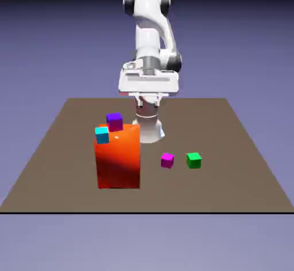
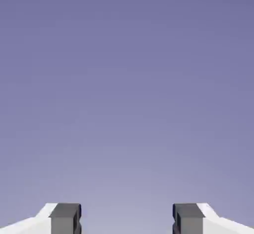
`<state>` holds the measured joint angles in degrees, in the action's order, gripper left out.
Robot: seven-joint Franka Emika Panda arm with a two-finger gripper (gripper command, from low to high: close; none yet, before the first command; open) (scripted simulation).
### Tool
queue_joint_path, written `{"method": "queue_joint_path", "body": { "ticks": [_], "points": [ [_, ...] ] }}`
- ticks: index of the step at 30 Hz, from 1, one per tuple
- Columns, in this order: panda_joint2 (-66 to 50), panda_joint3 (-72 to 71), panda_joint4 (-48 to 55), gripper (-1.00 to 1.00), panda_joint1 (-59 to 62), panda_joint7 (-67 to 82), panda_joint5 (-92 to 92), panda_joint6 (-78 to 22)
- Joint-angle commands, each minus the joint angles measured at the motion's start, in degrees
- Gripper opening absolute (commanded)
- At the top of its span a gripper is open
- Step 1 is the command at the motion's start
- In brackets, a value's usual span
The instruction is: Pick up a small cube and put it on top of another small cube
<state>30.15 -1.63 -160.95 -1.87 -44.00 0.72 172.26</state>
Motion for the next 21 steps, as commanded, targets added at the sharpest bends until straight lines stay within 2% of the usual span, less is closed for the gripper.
{"method": "queue_joint_path", "body": {
  "ticks": [1,15,21],
  "points": [
    [-2.08,-1.36,0.04,0.00,-0.98,-1.28,0.60,-1.45],
    [-31.15,-19.82,0.62,0.00,-14.60,-19.01,8.60,-21.03],
    [-43.60,-14.06,1.24,0.00,-19.25,-22.91,2.80,-9.41]
  ]
}}
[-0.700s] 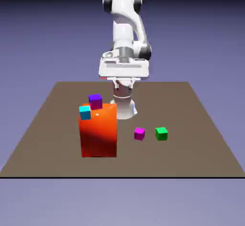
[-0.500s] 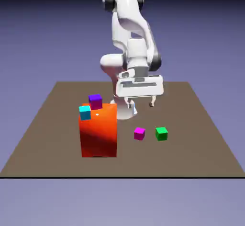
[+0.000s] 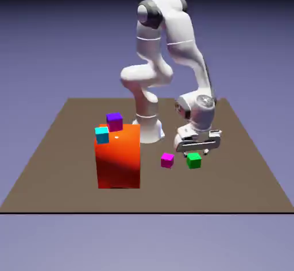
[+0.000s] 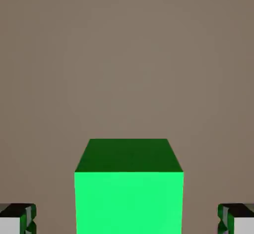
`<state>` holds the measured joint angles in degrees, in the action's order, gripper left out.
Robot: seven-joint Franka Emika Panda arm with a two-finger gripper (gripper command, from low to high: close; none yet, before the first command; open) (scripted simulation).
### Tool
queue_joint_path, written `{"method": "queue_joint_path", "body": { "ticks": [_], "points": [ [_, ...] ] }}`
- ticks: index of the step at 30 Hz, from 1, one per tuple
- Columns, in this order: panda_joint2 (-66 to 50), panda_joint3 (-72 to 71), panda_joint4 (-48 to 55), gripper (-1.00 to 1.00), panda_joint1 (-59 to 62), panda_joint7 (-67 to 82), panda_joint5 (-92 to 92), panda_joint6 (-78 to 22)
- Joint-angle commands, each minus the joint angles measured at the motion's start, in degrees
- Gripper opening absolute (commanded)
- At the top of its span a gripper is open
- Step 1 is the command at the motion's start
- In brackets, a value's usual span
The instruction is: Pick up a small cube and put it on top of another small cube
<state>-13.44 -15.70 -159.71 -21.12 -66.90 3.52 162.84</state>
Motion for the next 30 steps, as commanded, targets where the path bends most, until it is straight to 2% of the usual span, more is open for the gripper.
{"method": "queue_joint_path", "body": {
  "ticks": [1,2,10,12,30],
  "points": [
    [-1.95,0.90,0.10,0.00,-0.73,-0.61,-0.91,1.82],
    [-1.95,0.90,0.10,-1.00,-0.73,-0.61,-0.91,1.82],
    [12.57,-5.82,-0.63,-1.00,4.70,3.94,5.86,-11.73],
    [12.90,-5.97,-0.65,-1.00,4.83,4.04,6.01,-12.04],
    [43.16,16.48,14.82,-1.00,41.10,-8.40,1.24,-56.89]
  ]
}}
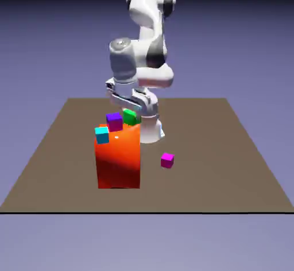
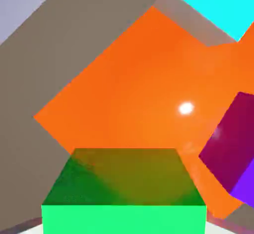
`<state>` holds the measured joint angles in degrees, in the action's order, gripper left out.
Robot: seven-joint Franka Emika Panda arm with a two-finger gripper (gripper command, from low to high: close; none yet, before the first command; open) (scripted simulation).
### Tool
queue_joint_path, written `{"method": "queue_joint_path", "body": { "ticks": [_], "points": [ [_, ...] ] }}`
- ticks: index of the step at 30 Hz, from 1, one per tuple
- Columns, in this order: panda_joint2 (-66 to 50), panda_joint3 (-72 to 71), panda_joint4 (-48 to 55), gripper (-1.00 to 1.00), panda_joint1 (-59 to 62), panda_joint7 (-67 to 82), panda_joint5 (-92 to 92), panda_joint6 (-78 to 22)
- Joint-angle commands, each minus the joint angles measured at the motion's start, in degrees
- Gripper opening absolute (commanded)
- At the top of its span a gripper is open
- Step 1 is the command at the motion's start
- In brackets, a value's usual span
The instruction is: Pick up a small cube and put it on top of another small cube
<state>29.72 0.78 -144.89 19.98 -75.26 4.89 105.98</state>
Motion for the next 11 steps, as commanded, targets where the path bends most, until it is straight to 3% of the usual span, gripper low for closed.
{"method": "queue_joint_path", "body": {
  "ticks": [1,3,8,9,11],
  "points": [
    [1.68,1.25,0.86,-1.00,2.02,-0.73,-0.41,-2.53],
    [3.07,2.28,1.57,-1.00,3.68,-1.30,-0.62,-4.59],
    [1.25,1.93,-7.47,-1.00,3.33,-0.84,0.01,6.28],
    [1.25,1.93,-7.47,1.00,3.33,-0.84,0.01,6.28],
    [1.67,2.01,-5.40,1.00,3.41,-0.95,-0.13,3.80]
  ]
}}
